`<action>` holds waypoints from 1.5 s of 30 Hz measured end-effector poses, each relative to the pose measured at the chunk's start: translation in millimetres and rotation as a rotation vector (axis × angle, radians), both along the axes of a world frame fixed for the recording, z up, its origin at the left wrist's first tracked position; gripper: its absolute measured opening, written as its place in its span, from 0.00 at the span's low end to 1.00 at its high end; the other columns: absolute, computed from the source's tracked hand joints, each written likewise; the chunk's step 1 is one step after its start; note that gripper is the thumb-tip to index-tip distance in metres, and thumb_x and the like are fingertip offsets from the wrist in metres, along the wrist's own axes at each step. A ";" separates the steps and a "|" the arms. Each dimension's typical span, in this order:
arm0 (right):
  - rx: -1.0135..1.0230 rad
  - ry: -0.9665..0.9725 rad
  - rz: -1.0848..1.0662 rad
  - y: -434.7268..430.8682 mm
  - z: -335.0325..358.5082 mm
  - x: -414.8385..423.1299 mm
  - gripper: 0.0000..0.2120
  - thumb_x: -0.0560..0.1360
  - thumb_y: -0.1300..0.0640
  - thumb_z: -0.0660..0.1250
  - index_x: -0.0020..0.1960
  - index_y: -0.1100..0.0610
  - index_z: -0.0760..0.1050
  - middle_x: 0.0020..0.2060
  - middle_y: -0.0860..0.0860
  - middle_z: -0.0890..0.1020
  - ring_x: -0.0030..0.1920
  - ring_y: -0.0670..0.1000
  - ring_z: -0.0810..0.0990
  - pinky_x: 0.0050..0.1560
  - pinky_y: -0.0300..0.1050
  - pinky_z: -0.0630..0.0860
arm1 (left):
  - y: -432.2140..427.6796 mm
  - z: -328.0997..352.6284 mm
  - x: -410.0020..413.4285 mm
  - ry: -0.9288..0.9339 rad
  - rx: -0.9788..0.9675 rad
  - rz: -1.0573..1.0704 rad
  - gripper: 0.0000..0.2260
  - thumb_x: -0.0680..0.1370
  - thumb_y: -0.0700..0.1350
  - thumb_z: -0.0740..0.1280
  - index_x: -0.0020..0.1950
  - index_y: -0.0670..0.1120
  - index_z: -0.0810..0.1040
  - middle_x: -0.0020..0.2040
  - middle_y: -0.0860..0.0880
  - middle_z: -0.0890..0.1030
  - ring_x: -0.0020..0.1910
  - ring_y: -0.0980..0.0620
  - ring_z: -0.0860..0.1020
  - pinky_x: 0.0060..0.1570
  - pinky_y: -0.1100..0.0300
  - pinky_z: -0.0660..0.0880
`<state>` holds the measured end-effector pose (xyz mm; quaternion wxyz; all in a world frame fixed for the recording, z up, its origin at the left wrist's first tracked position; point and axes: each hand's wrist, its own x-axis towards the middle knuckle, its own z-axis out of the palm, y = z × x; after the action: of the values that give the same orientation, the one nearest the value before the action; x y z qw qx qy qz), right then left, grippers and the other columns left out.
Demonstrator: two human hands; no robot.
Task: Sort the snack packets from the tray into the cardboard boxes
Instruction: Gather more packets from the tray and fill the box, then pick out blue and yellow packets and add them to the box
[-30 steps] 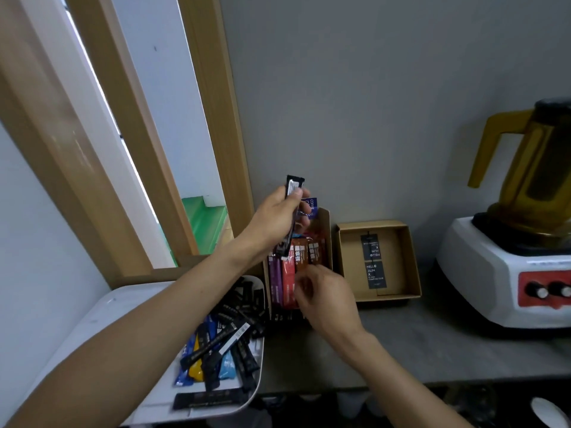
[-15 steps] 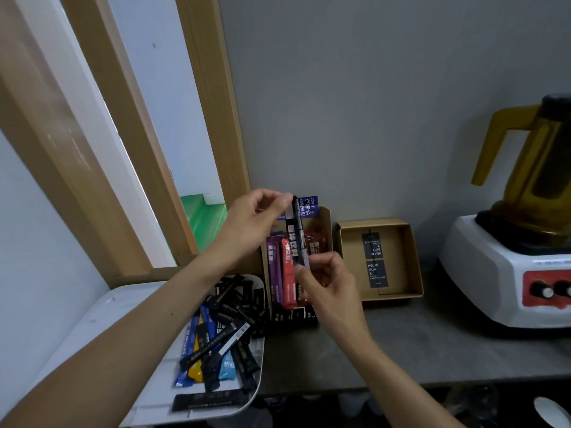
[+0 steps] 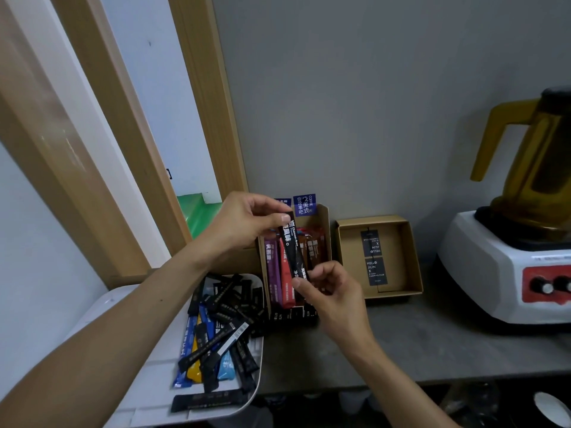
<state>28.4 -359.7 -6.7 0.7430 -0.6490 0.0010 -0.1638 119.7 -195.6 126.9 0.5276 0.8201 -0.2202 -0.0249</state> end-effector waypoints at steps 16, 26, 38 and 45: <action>-1.286 -0.183 -0.234 10.7 -20.6 -10.3 0.07 0.73 0.53 0.74 0.50 0.51 0.80 0.46 0.46 0.80 0.44 0.47 0.78 0.37 0.38 0.77 | -55.8 -21.5 23.5 -0.280 0.609 -0.135 0.03 0.80 0.46 0.70 0.53 0.53 0.83 0.45 0.59 0.81 0.45 0.65 0.78 0.41 0.69 0.69; -1.466 0.103 -0.250 19.7 -17.1 11.5 0.09 0.79 0.57 0.68 0.59 0.55 0.78 0.55 0.54 0.78 0.55 0.55 0.79 0.43 0.48 0.82 | -63.9 -47.1 47.3 -0.421 0.696 -0.040 0.07 0.79 0.44 0.72 0.56 0.47 0.85 0.55 0.49 0.81 0.53 0.52 0.79 0.55 0.56 0.77; -1.261 -0.041 -0.141 23.9 8.0 -12.4 0.08 0.75 0.55 0.72 0.54 0.52 0.79 0.48 0.48 0.81 0.46 0.49 0.82 0.39 0.41 0.79 | 18.3 -3.6 -16.2 -0.392 0.492 -0.090 0.05 0.78 0.50 0.73 0.52 0.52 0.83 0.43 0.58 0.82 0.43 0.63 0.79 0.42 0.72 0.74; -1.184 -0.151 0.108 67.4 6.5 -11.3 0.09 0.77 0.55 0.71 0.57 0.50 0.79 0.53 0.44 0.79 0.48 0.46 0.81 0.45 0.42 0.81 | 131.7 -55.7 -20.0 -0.016 0.766 0.230 0.06 0.77 0.54 0.74 0.46 0.53 0.81 0.41 0.55 0.84 0.39 0.59 0.82 0.45 0.52 0.82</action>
<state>17.1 -292.3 -0.2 0.2602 -0.9384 -0.1761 -0.1440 99.8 -63.9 71.2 0.1811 0.9770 -0.1057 -0.0397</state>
